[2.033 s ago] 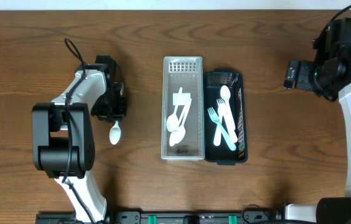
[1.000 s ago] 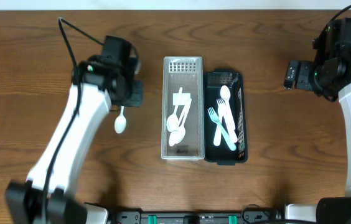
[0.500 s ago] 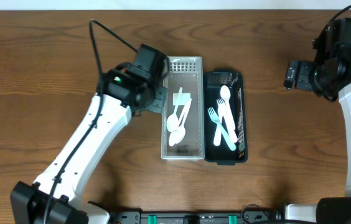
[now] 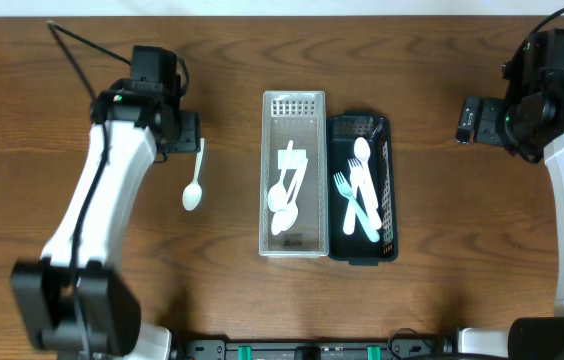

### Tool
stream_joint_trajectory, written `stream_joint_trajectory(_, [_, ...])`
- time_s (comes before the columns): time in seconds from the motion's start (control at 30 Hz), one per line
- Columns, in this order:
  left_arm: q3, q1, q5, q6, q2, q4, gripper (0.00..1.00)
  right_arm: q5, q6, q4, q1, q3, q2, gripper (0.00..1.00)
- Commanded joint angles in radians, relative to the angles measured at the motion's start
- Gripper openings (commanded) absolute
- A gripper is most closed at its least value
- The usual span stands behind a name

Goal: Pack container
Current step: 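Lower the left gripper onto the last white spoon and grasp it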

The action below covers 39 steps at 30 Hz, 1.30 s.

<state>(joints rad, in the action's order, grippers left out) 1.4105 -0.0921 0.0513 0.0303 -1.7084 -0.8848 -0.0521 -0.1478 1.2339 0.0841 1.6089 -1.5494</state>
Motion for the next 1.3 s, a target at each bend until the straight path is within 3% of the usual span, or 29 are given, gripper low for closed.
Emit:
stream_joint_trajectory(0.0, [-0.001,0.009,-0.025,-0.032,-0.119,0.005,0.67,0.004,0.011,0.002,0.007,-0.002,-0.008,0.99])
stream_joint_trajectory(0.27, [-0.001,0.009,-0.093,-0.056,-0.324,0.012,0.67,0.004,0.011,0.004,0.007,-0.002,-0.008,0.99])
stream_joint_trajectory(0.6, [-0.008,0.009,-0.093,-0.056,-0.385,0.012,0.67,0.003,0.011,0.004,0.007,-0.002,-0.008,0.99])
stream_joint_trajectory(0.63, [-0.011,0.009,-0.093,-0.056,-0.385,0.013,0.63,0.004,0.011,0.004,0.007,-0.002,-0.008,0.99])
stream_joint_trajectory(0.73, [-0.014,0.009,-0.093,-0.056,-0.385,0.009,0.34,0.004,0.011,0.004,0.007,-0.002,-0.008,0.99])
stream_joint_trajectory(0.77, [-0.014,0.009,-0.093,-0.056,-0.385,0.008,0.29,0.004,0.011,0.004,0.007,-0.002,-0.008,0.99])
stream_joint_trajectory(0.83, [-0.014,0.009,-0.093,-0.056,-0.385,0.008,0.27,0.004,0.011,0.005,0.007,-0.002,-0.008,0.99])
stream_joint_trajectory(0.93, [-0.014,0.009,-0.093,-0.056,-0.385,0.008,0.15,0.004,0.011,0.005,0.007,-0.002,-0.008,0.99])
stream_joint_trajectory(1.07, [-0.014,0.009,-0.093,-0.056,-0.385,0.004,0.07,0.004,0.011,0.005,0.007,-0.002,-0.008,0.99])
stream_joint_trajectory(1.27, [-0.006,0.009,-0.093,-0.056,-0.366,-0.020,0.06,0.004,0.011,0.005,0.007,-0.002,-0.008,0.99])
